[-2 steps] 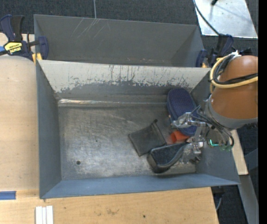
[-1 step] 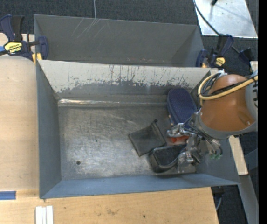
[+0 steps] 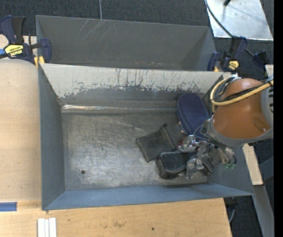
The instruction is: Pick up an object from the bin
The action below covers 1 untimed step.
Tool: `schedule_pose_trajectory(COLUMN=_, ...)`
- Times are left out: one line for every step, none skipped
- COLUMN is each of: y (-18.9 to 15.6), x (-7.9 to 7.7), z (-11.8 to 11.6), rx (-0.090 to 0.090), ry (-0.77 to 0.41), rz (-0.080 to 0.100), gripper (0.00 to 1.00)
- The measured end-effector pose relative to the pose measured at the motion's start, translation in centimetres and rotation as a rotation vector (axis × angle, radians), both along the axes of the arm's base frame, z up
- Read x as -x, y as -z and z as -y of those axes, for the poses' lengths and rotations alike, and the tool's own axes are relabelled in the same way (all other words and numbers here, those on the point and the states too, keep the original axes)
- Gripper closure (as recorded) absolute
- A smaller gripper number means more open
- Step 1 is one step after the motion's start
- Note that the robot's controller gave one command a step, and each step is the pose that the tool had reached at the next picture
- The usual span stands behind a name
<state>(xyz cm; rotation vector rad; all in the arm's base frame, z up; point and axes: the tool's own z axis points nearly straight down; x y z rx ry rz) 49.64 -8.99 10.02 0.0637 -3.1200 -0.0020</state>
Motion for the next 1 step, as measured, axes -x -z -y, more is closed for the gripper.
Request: schedule_pose_trajectory(y=-14.76, x=-0.12, z=0.07, rx=0.003, ry=0.045, rz=0.027, gripper=1.0)
